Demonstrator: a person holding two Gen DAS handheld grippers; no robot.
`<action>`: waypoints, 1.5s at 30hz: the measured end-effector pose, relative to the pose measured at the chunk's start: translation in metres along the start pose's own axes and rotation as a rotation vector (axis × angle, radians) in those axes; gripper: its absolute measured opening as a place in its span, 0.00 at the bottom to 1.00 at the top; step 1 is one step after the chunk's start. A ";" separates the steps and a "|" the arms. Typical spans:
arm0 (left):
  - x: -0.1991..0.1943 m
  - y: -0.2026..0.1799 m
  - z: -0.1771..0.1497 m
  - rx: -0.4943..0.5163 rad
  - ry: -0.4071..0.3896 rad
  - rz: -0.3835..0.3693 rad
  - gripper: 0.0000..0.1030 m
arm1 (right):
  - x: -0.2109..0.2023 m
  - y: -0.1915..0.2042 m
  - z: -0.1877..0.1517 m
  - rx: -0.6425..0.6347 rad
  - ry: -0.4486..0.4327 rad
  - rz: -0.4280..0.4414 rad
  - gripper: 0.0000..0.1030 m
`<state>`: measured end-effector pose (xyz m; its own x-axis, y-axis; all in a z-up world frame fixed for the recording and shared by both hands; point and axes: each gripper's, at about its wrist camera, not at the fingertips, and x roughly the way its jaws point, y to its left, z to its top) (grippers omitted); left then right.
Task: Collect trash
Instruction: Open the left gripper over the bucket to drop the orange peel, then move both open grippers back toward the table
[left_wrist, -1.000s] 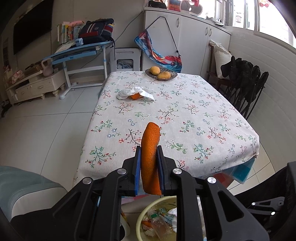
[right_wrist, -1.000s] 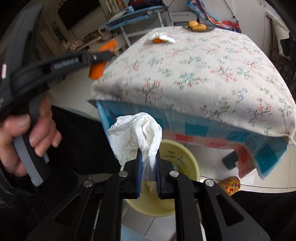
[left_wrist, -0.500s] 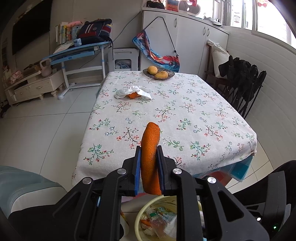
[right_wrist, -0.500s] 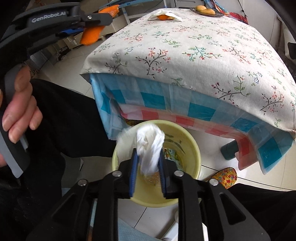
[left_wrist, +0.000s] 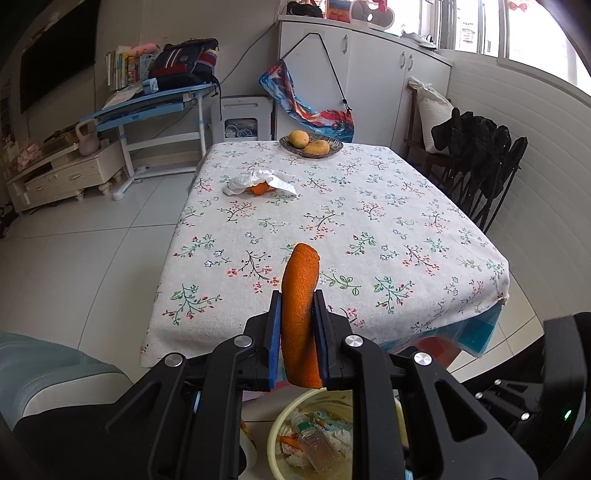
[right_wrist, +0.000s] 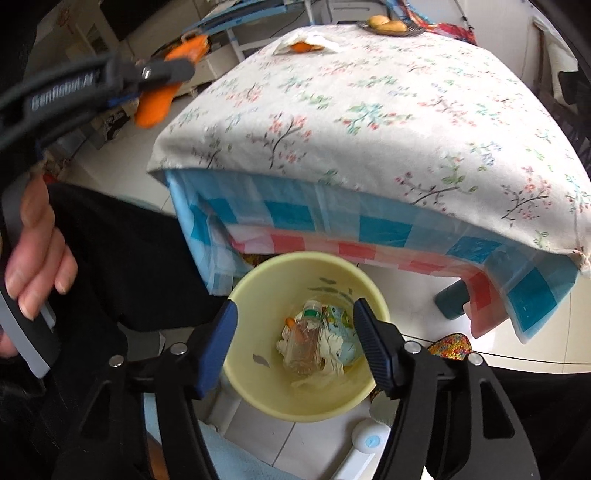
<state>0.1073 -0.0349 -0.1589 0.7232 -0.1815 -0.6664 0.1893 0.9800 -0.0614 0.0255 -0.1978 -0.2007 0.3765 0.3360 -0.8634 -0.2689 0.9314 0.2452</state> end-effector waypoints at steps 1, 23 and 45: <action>0.000 -0.001 0.000 0.002 0.001 -0.001 0.15 | -0.003 -0.002 0.001 0.010 -0.016 -0.001 0.62; 0.014 -0.067 -0.056 0.342 0.185 -0.191 0.15 | -0.056 -0.053 0.009 0.261 -0.304 -0.050 0.70; 0.024 -0.102 -0.098 0.567 0.321 -0.220 0.60 | -0.066 -0.070 0.004 0.330 -0.340 -0.051 0.75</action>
<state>0.0401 -0.1316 -0.2408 0.4115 -0.2526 -0.8757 0.6911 0.7128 0.1191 0.0231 -0.2845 -0.1593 0.6654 0.2644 -0.6981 0.0329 0.9239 0.3813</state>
